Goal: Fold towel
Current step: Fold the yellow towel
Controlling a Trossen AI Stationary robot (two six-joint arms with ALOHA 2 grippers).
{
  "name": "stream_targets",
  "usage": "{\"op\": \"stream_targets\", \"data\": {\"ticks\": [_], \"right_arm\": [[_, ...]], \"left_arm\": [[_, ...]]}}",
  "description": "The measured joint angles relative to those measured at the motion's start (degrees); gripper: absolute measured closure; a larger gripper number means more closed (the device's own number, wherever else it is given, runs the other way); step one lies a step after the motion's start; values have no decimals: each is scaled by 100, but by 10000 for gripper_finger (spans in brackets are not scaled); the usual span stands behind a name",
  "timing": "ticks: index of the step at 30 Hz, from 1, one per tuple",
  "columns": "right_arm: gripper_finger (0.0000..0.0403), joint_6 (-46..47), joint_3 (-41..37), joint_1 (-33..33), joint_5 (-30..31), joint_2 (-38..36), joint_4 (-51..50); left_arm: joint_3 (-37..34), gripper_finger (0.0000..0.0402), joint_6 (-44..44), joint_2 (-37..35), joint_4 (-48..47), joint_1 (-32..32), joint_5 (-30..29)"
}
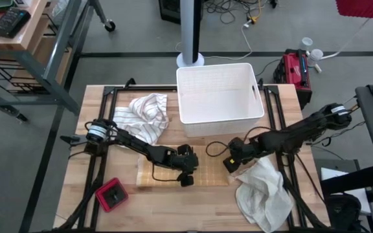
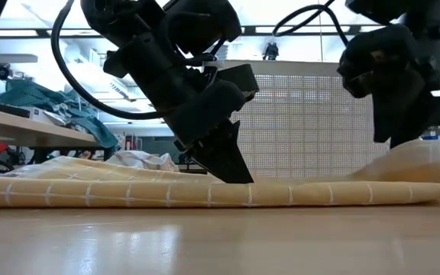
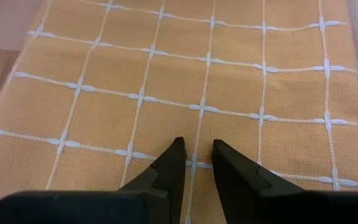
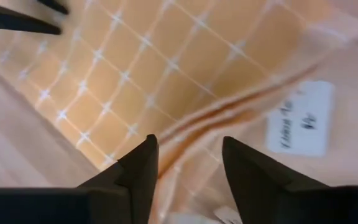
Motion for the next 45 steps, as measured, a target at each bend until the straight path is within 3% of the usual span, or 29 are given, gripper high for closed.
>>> {"op": "stream_targets", "data": {"ticks": [8,17,28,34,40,45], "right_arm": [[179,222,-100,79,-110,530,-195],[137,83,14,73,-457,1287,619],[128,338,-172,78,-20,60,-101],[128,793,-742,84,232,-542,651],[128,1288,-1359,84,81,-381,1655],[128,1307,-1412,86,-97,-237,2218]], "left_arm": [[-4,326,-181,0,0,0,-41],[-17,326,-162,0,28,0,-44],[-75,326,-160,-4,60,2,-36],[-85,326,-160,-4,79,2,-9],[-87,326,-143,-4,88,2,-1],[-87,326,-12,-4,92,15,9]]}}
